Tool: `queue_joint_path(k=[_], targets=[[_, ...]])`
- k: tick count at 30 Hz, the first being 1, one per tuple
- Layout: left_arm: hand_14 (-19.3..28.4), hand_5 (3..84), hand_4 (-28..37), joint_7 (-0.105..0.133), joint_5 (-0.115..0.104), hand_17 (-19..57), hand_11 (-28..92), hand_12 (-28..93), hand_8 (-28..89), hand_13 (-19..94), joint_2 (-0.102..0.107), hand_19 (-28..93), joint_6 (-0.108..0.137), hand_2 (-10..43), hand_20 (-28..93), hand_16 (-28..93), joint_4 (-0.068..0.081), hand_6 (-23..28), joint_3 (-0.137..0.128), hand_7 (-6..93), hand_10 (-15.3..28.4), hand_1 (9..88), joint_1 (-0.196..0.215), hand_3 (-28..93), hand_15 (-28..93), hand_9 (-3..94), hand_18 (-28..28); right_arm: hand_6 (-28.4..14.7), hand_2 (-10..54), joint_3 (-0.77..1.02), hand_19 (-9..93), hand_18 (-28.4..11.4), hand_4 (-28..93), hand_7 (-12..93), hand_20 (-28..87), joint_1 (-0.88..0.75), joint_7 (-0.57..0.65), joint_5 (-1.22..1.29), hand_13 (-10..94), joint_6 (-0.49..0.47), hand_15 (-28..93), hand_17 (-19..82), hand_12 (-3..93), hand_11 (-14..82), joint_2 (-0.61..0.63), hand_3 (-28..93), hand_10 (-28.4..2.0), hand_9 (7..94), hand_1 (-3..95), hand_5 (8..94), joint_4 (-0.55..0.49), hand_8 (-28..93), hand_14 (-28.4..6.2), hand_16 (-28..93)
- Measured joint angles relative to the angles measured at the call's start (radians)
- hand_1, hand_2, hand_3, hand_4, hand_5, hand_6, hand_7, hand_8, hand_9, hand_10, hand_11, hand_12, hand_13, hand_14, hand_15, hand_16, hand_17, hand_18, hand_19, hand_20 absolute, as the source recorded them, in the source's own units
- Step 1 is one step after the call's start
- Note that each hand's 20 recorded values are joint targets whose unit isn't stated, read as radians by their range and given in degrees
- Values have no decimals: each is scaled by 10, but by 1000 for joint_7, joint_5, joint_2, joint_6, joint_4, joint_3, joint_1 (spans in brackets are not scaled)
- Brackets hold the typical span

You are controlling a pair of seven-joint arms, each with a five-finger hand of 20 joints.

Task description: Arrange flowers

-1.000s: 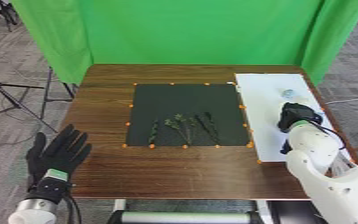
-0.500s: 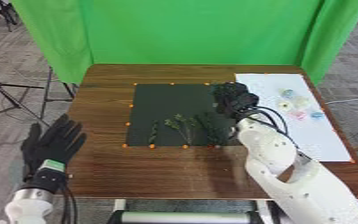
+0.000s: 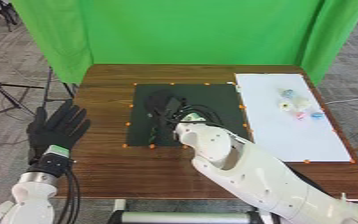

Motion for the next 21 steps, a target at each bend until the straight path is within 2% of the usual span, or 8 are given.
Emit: queue_joint_path(k=[3,7,11,15,21], targets=[[128,362,-283,0,0,-56,195,110,-93,196,0,286,1,87,85,-76,0,74,6,145,139,256,0,692,305,289,110,-4,-95,-5,931,-190,-283,398,397,2,12,2,694,-2,579,434,472,161,-36,729,-85,815,593,703,16,62,-71,471],[129,363,-283,3,0,-56,198,112,-93,197,0,286,1,87,85,-74,6,75,27,149,140,258,-9,695,311,289,109,-6,-95,-24,930,-196,-283,394,393,6,55,2,696,3,579,436,460,154,-68,730,-85,818,588,705,21,59,-76,468],[130,365,-283,-1,-1,-56,199,112,-93,197,0,286,5,86,86,-75,15,76,53,149,140,260,-32,694,314,289,110,-12,-95,-67,928,-199,-283,371,389,16,124,51,694,15,575,435,451,143,-87,731,-86,813,586,704,35,44,-77,467],[129,366,-283,-12,-1,-57,201,112,-93,198,-2,287,9,86,86,-76,21,77,69,151,142,261,-58,694,315,291,110,-17,-95,-67,926,-200,-283,335,384,4,134,100,688,13,569,434,435,129,-109,728,-90,805,584,687,53,24,-74,464],[130,363,-283,-15,-1,-56,203,112,-94,195,-1,287,9,87,86,-76,22,78,78,151,140,261,-76,695,316,290,109,-29,-95,-69,921,-205,-283,299,377,-20,136,48,675,12,557,424,405,111,-123,732,-98,782,567,659,72,14,-77,460]])
